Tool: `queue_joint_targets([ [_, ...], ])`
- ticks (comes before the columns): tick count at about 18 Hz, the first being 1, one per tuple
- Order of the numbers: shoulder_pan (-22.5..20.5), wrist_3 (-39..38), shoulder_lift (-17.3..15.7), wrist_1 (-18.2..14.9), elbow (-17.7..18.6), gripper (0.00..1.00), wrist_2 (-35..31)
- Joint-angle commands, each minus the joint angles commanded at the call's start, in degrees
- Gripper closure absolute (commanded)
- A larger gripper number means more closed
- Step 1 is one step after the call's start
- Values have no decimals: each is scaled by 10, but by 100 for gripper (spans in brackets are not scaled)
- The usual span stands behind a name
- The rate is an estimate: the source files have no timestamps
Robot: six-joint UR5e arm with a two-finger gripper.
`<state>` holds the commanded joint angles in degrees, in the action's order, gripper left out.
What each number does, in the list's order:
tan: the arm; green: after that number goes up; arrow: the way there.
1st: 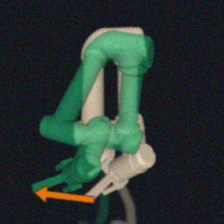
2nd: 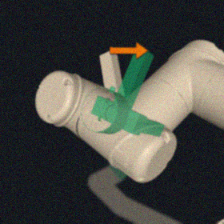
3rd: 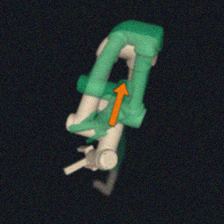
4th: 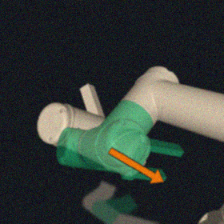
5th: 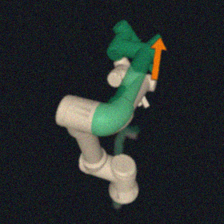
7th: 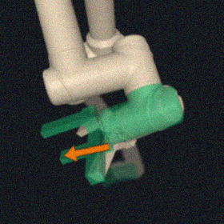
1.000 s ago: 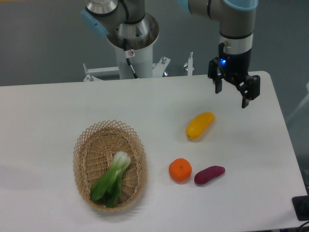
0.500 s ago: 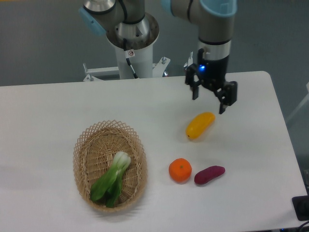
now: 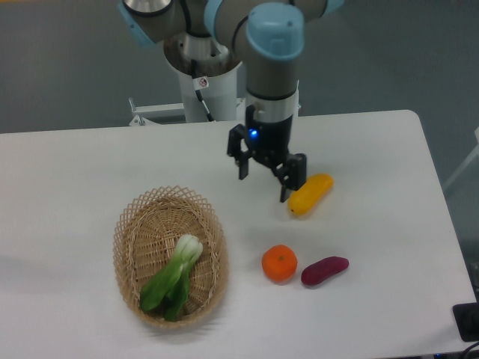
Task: Pick up the green vegetable from the basket
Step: 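Move the open gripper over the wicker basket toward the bok choy, then lower the gripper into the basket onto the bok choy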
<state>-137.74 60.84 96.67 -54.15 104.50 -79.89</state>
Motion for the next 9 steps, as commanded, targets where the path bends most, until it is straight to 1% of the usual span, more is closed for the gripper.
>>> queue_joint_targets([
  [3, 29, -52, 32, 4, 3, 0, -2],
  [6, 54, -68, 68, 28, 4, 0, -7],
  [9, 78, -73, 100, 34, 7, 0, -45],
])
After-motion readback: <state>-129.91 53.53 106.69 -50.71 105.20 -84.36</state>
